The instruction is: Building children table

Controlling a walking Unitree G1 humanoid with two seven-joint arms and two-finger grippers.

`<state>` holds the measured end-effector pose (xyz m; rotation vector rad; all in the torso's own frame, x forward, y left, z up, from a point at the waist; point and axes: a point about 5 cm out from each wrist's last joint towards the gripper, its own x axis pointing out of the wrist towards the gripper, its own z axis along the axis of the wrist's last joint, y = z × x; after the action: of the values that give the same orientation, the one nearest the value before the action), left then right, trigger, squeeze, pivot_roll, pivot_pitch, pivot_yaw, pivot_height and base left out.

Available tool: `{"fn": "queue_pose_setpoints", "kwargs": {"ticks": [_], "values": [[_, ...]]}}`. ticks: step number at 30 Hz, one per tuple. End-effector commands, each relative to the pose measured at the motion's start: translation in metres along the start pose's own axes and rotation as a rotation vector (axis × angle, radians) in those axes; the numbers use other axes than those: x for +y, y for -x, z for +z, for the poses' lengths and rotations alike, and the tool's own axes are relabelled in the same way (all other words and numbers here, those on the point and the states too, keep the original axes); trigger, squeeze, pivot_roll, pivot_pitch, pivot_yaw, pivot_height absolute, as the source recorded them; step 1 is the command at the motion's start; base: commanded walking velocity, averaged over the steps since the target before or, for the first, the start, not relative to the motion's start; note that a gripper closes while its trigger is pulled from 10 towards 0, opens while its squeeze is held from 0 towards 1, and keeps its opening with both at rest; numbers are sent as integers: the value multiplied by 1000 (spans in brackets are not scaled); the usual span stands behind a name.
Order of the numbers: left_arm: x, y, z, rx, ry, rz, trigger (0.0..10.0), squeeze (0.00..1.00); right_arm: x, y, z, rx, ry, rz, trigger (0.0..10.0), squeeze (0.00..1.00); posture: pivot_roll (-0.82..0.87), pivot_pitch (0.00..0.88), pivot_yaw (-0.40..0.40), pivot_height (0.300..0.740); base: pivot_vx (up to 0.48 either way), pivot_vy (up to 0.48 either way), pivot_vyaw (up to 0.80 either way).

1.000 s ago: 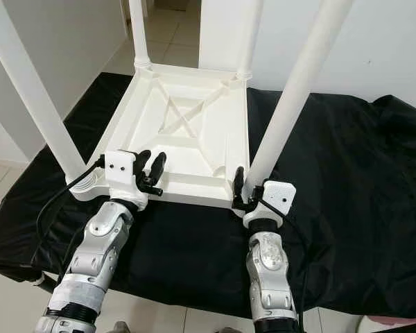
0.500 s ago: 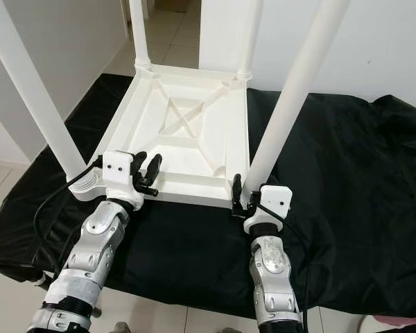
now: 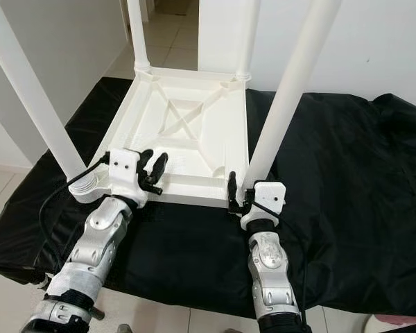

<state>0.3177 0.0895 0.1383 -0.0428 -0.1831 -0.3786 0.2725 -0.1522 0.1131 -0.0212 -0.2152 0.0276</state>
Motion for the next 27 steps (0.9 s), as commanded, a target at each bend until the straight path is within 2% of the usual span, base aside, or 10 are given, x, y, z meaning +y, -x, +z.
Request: {"fn": "queue_pose_setpoints", "kwargs": {"ticks": [1, 10, 13, 14, 15, 19, 20, 22, 24, 27], "values": [[-7, -1, -1, -1, -13, -122, 10000, 0, -2, -2, 1, -7, 5, 5, 10000, 0, -106, 0, 35, 740, 0, 0, 0], [-6, -1, -2, -5, -31, -114, 10000, 0, -4, -3, 2, -15, 17, 2, 10000, 0, -97, 0, 22, 740, 0, 0, 0], [-8, 2, -4, 12, -26, -164, 10000, 0, -3, -3, 1, -9, 8, 45, 10000, 0, -95, 0, 15, 740, 0, 0, 0], [-11, 3, -4, 18, -20, -207, 10000, 0, -3, -3, 2, -10, 6, 69, 10000, 0, -95, 0, 15, 740, 0, 0, 0], [-18, 7, -4, 29, -15, -306, 10000, 0, -6, -5, 5, -19, -12, 108, 10000, 0, -98, 0, 14, 740, 0, 0, 0], [-23, 9, -2, 37, -1, -390, 10000, 0, -8, -8, 8, -25, -17, 154, 10000, 0, -98, 0, 14, 740, 0, 0, 0], [-26, 9, -1, 44, 15, -427, 10000, 0, -9, -8, 9, -25, -11, 179, 10000, 0, -98, 0, 7, 740, 0, 0, 0], [-37, 10, 4, 60, 30, -573, 10000, 0, -12, -11, 10, -17, -9, 261, 10000, 0, -93, 0, -8, 740, 0, 0, 0], [-37, 10, 4, 60, 30, -573, 10000, 0, -12, -11, 10, -17, -9, 261, 10000, 0, -93, 0, -8, 740, 0, 0, 0], [-49, 14, 10, 63, 25, -734, 10000, 0, -16, -12, 10, 7, 13, 379, 10000, 0, -96, 0, -11, 740, 0, 0, 0]]}}
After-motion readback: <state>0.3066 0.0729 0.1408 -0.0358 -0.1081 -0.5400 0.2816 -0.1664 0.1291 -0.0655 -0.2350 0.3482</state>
